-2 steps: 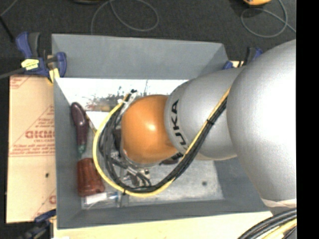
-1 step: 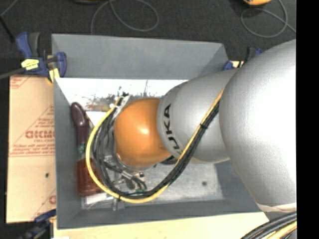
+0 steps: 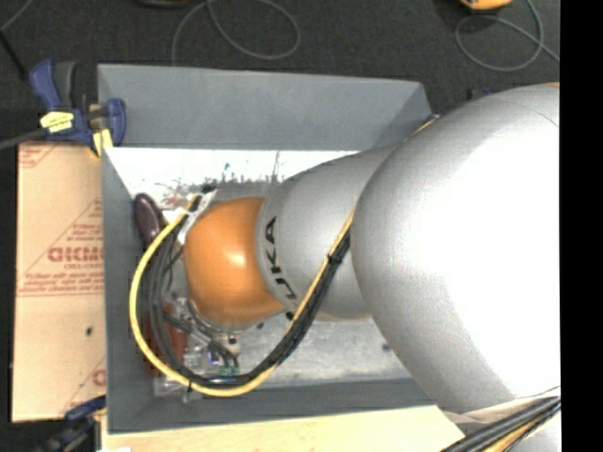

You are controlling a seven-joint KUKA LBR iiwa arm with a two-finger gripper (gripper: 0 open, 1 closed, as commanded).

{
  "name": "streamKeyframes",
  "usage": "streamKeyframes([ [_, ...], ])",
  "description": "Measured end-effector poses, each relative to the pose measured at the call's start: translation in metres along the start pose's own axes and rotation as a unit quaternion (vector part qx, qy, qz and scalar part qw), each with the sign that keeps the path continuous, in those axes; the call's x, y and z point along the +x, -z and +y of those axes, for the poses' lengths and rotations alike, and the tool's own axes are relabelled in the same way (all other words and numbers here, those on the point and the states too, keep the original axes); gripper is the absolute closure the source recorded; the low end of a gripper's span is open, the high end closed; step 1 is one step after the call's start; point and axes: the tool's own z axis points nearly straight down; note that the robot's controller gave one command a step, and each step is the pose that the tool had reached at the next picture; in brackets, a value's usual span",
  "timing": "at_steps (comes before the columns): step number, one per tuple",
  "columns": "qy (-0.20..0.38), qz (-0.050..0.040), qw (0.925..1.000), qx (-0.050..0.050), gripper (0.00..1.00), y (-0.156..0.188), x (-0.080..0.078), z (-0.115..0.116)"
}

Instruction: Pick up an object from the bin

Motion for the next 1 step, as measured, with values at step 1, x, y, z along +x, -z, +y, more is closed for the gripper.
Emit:
streamKeyframes([
  [1,0.059,-0.0114,0.9982,0.0,0.0,-0.0203,-0.0117,0.0015],
])
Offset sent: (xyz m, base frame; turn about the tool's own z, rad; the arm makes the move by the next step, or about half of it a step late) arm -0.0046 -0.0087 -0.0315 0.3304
